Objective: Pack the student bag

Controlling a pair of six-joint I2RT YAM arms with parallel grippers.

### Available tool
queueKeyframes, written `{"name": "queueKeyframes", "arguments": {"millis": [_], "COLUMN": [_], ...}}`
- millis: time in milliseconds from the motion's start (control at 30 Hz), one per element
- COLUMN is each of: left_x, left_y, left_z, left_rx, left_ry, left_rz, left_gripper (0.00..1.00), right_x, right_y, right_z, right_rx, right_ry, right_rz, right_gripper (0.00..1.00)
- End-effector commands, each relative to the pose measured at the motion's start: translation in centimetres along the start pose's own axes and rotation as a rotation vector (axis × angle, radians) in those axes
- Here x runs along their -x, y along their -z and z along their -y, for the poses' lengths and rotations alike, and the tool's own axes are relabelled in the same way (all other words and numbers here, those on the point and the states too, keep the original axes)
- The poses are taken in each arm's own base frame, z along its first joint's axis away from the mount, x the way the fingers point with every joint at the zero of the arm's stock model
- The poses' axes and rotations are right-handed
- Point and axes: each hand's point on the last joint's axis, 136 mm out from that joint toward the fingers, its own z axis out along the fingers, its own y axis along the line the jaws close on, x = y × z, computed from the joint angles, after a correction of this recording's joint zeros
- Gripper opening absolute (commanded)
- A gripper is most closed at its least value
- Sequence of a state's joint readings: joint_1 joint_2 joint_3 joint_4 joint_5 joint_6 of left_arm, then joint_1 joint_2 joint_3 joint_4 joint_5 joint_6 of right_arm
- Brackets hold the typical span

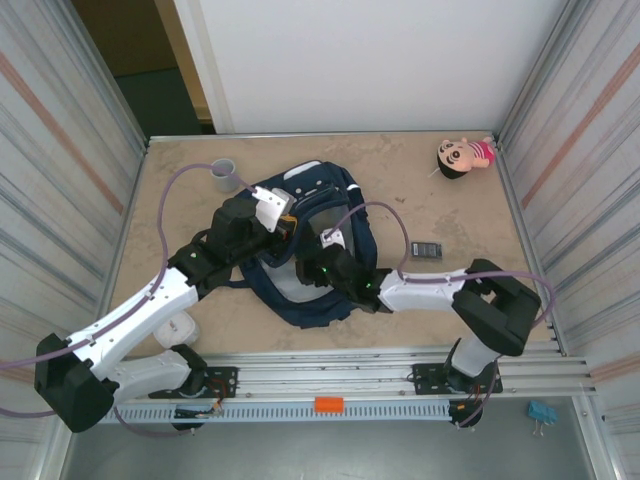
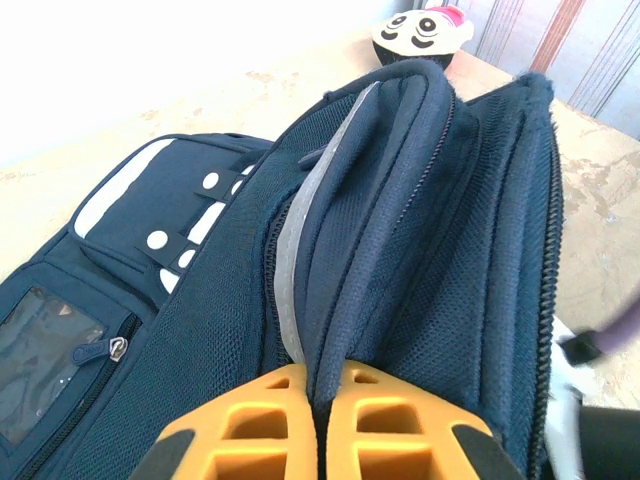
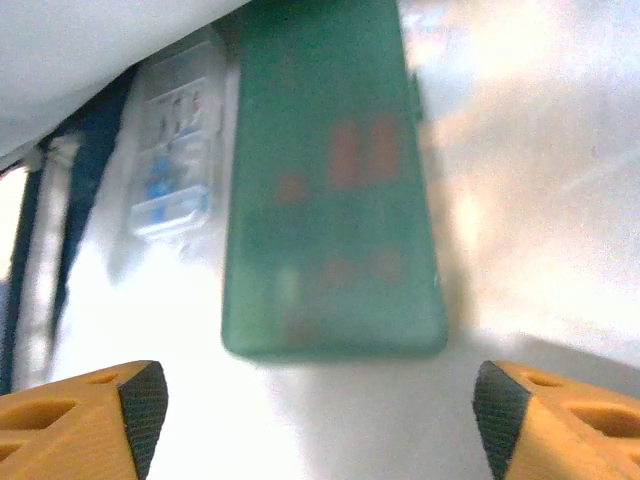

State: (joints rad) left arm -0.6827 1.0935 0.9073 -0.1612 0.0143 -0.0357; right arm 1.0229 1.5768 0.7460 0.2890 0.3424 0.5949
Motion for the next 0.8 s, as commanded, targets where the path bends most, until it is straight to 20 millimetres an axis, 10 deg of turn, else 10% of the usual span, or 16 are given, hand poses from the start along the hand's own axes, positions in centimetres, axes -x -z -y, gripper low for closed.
{"name": "queueKeyframes", "arguments": {"millis": [0,300,767], "left_x": [5.9,5.5,5.6], "left_y": [2.8,2.5,2.7], "left_z": [0.3,0.4,0.1], "left_rx": [-0.015,-0.022,-0.007], "left_ry": [0.021,0.033,0.015], "left_rz": [0.212,0.203,0.196], "left_gripper": [0.0,0.0,0.0], "right_x": [-1.1,-2.3,2.1], "right_y": [1.3,-1.2,-7.1], "right_z": [-0.1,1.2,-0.5], "right_rx": [-0.001,-0.019,0.103], "right_ry": [-0.073,-0.136,-0.09], "right_rz": [-0.018,-0.021,0.051], "right_gripper": [0.72,0.45,0.37]}}
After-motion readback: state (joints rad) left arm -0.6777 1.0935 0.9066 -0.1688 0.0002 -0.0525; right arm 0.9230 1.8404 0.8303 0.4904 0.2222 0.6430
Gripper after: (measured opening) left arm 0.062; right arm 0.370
